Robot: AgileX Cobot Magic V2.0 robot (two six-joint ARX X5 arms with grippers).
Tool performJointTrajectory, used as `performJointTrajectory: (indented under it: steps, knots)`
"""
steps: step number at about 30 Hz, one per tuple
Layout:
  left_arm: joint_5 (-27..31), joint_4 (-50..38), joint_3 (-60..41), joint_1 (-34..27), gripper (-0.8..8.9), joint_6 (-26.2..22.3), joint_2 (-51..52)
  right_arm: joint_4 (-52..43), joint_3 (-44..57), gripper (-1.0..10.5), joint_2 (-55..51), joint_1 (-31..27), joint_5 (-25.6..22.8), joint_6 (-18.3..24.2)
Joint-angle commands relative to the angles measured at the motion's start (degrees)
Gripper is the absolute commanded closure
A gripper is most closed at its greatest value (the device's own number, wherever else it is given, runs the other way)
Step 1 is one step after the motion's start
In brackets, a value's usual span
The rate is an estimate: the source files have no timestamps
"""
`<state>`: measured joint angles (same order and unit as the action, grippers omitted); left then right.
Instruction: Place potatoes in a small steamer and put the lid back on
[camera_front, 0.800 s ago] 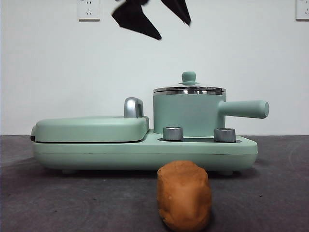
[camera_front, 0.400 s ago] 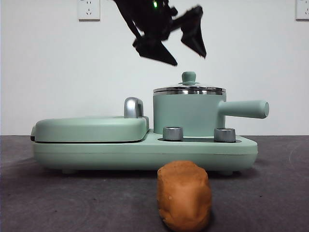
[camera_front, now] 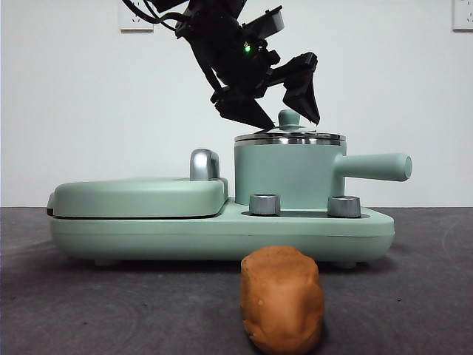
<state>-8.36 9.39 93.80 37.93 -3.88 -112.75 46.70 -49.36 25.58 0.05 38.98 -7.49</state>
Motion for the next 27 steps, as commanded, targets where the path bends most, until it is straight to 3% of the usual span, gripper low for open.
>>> performJointTrajectory:
  steps: [1, 6, 10, 18, 27]
  knots:
    - [-0.02, -1.16, 1.73, 0.68, 3.78, -0.63, -1.62, -0.33, -1.03, 4.2, 0.28, 0.09, -0.04, 0.24]
    - [0.00, -1.75, 1.73, 0.87, 4.07, -0.66, -1.62, -0.33, -1.01, 4.2, 0.28, 0.09, -0.22, 0.24]
    - [0.00, -1.70, 1.73, 1.05, 5.40, -1.46, -1.62, -0.33, -1.01, 4.2, 0.28, 0.09, -0.22, 0.24]
    - [0.00, -1.70, 1.73, 1.05, 6.98, -1.44, -1.62, -0.31, -1.01, 4.2, 0.28, 0.09, -0.22, 0.22]
    - [0.00, -1.73, 2.62, 1.03, 7.28, -1.44, -1.38, -0.31, -1.01, 4.2, 0.31, 0.09, -0.22, 0.24]
